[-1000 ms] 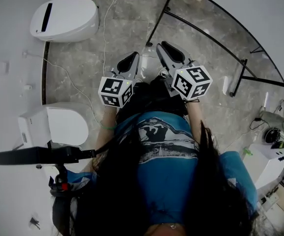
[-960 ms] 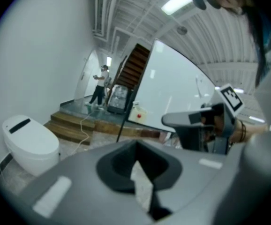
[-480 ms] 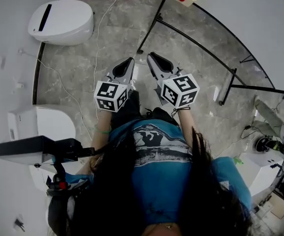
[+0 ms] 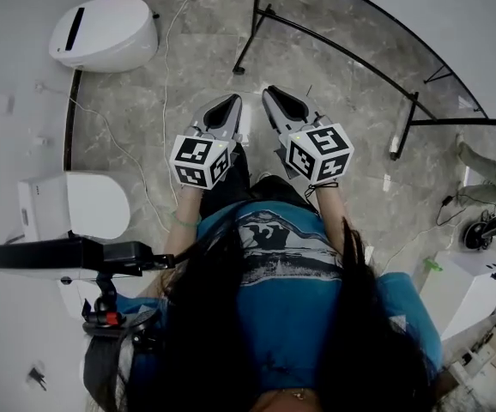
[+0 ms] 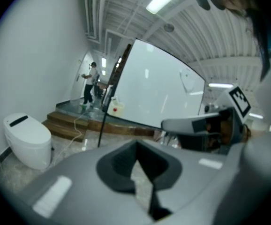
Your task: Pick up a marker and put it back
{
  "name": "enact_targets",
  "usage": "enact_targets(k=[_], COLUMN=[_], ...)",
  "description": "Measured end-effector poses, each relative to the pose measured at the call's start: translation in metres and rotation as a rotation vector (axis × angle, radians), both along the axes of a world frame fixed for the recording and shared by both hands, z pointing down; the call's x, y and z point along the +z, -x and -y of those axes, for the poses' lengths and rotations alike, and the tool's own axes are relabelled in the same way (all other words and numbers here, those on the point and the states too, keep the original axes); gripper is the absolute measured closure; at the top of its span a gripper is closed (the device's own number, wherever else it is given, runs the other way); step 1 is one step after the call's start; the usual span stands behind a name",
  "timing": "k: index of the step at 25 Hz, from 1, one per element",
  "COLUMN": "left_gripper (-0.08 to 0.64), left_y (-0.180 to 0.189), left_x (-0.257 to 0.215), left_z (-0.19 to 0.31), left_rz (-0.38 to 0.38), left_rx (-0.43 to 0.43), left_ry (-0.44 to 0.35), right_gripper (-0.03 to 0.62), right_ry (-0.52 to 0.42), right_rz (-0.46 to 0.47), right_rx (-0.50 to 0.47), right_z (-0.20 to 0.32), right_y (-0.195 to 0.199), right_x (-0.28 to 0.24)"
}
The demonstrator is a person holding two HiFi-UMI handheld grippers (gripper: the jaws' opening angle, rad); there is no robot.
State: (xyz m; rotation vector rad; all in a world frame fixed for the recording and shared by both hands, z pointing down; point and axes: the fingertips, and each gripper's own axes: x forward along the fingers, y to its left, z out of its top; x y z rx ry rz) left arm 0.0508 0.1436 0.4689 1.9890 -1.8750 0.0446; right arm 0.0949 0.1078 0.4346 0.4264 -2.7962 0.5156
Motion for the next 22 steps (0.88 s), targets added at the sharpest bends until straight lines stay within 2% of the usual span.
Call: enact_targets(k=[7, 13, 22], left_gripper=[0.558, 0.558, 0.558], left_y=[-0.083, -0.119, -0.119], left_x=[0.005, 0.008, 0.009], left_z=[-0.03, -0.063, -0.074], left_rz=[0.021, 0.036, 0.041], left_rx=[0.031, 0.011, -0.024], left_ry=[0.009, 0.012, -0.007], right_gripper=[0.551, 0.551, 0.551], right_ry=[0.006, 0.016, 0.006], right_rz=[0.014, 0.038, 0.037], right_rx=[0.013, -0.014, -0.037], right_z=[-0.03, -0.064, -0.073], right_y=[-0.076, -0.108, -0.116], right_x=[0.004, 0.004, 0.006])
